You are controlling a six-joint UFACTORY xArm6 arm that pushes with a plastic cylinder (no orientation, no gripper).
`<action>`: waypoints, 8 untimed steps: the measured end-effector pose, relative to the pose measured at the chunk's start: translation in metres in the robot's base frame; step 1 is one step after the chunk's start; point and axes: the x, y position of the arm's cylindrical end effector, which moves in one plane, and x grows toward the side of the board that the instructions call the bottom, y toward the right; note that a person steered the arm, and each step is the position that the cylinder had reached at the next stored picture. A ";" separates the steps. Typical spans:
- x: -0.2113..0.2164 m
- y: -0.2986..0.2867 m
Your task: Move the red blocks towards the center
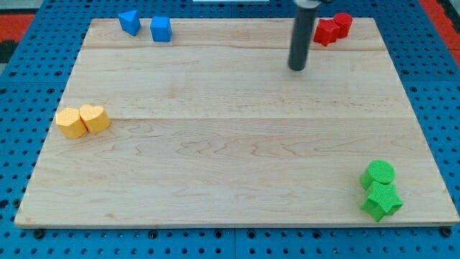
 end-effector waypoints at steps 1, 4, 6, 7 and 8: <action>-0.026 0.073; -0.121 0.102; -0.038 -0.016; 0.005 -0.063; -0.024 -0.100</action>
